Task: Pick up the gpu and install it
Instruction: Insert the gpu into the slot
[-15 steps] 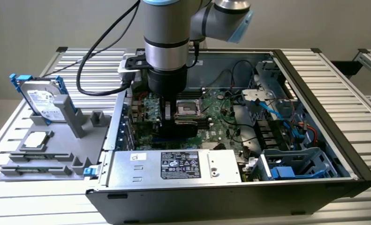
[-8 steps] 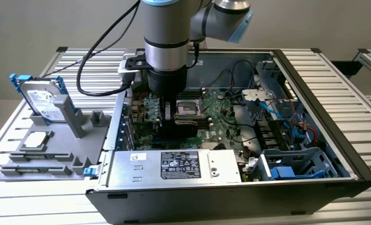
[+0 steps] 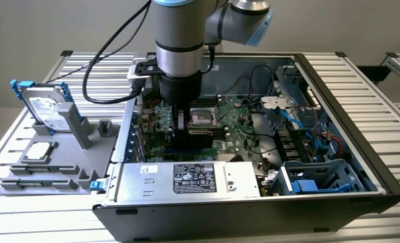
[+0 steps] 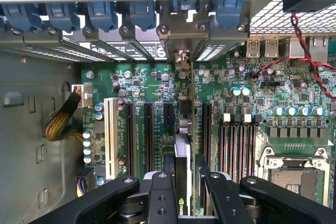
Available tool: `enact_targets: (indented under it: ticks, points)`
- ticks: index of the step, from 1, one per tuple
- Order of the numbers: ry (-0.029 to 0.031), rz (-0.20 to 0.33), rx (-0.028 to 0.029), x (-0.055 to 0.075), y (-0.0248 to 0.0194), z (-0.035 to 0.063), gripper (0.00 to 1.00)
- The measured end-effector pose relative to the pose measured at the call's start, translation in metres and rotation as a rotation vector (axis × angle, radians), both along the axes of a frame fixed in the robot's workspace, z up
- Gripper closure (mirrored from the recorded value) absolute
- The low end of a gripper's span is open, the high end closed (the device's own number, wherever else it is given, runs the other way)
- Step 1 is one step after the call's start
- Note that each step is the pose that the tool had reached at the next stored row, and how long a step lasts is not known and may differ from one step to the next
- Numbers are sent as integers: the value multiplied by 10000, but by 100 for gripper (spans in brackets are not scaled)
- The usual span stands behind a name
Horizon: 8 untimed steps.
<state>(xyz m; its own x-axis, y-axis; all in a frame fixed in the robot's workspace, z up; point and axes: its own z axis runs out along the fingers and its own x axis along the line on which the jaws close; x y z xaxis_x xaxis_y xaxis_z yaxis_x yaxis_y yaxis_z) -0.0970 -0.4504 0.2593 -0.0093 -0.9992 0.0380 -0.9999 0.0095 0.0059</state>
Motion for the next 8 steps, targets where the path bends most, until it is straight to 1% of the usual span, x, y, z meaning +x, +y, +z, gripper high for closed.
enact_targets:
  ticks: [5,8]
  points:
    - [2,0,2,0,0,0,73]
    - [14,-5,20,0,0,1,73]
